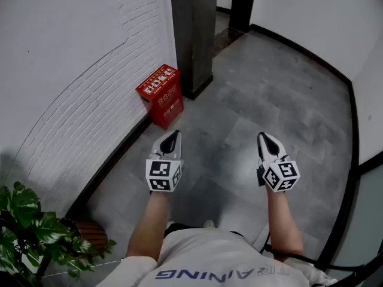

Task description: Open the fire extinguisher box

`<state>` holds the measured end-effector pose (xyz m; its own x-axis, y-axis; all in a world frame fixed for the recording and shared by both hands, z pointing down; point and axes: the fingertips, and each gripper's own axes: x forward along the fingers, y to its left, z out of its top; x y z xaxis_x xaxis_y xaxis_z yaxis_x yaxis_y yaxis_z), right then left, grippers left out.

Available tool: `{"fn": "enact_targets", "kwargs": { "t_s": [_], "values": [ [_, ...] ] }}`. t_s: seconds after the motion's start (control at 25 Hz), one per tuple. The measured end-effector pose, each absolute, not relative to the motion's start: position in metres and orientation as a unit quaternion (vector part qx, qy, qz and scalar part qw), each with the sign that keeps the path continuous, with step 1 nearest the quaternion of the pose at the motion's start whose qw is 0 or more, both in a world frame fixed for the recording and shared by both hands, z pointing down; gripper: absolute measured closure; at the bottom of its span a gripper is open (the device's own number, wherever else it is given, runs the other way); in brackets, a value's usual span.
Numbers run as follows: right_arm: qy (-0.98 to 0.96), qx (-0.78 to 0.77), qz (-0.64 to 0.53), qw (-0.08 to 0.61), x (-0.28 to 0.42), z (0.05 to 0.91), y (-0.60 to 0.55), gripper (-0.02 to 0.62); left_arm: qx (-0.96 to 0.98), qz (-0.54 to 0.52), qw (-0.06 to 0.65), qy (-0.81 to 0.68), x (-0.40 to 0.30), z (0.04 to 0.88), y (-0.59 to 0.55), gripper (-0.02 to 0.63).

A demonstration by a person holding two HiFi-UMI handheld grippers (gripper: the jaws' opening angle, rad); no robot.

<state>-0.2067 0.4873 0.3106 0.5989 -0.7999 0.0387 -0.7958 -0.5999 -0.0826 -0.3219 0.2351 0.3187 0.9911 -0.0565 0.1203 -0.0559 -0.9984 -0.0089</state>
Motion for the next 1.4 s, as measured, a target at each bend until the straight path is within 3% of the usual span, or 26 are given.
{"fn": "enact_targets", "kwargs": {
  "t_s": [0.56, 1.0, 1.4],
  "values": [
    [0.416, -0.907, -0.047, 0.041, -0.067, 0.327, 0.483, 0.592, -0.998, -0.058, 0.004, -0.007, -0.161, 0.324, 0.227, 0.602],
    [0.421, -0.905, -0.049, 0.042, 0.100, 0.304, 0.341, 0.592, -0.998, -0.065, 0.000, 0.014, -0.006, 0.313, 0.083, 0.602],
    [0.536, -0.843, -0.051, 0.018, 0.209, 0.307, 0.175, 0.592, -0.987, -0.054, -0.024, 0.148, 0.031, 0.323, -0.047, 0.603]
  ]
}}
